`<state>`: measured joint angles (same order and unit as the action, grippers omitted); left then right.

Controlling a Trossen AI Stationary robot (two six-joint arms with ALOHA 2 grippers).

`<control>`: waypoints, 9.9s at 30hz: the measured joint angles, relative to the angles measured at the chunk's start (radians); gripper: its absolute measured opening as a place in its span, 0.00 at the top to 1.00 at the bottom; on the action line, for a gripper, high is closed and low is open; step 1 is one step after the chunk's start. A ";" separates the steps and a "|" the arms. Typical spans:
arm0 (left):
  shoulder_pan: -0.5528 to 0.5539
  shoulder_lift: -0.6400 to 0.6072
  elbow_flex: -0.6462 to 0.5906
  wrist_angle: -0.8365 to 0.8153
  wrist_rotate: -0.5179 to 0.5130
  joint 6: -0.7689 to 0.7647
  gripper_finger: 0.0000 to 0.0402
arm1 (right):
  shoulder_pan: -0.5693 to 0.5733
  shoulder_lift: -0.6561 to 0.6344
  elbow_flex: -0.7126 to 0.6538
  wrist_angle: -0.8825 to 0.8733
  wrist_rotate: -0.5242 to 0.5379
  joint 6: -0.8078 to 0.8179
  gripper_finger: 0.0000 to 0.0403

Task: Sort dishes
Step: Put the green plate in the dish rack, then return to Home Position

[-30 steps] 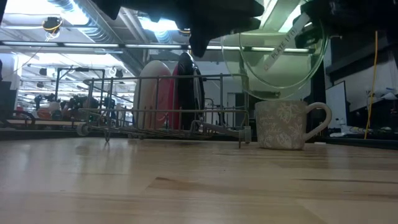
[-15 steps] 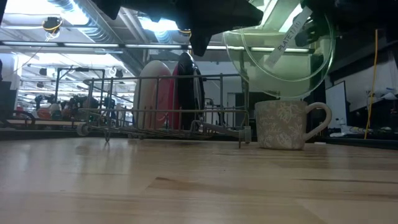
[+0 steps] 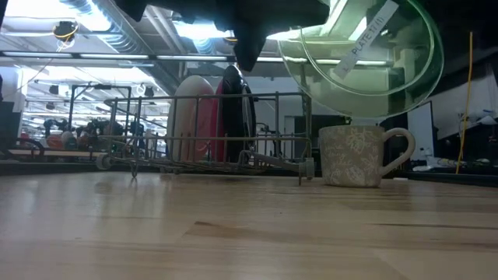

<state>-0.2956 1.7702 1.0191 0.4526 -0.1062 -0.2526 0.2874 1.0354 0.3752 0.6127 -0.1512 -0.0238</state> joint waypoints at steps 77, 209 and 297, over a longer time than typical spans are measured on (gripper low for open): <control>0.078 -0.532 0.000 -1.500 -0.907 -1.201 1.00 | 0.000 -0.547 -0.001 -0.451 0.384 -0.261 0.66; -0.051 -1.766 -0.882 -0.388 -0.607 0.315 0.72 | 0.000 -0.896 -0.341 -0.503 0.604 -0.207 0.66; -0.035 -1.735 -0.942 -0.621 -0.596 0.148 0.72 | 0.001 -0.967 -0.367 -0.535 0.551 -0.175 0.66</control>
<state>-0.3309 0.0353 0.0767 -0.1688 -0.7021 -0.1051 0.2880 0.0689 0.0082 0.0778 0.4000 -0.1991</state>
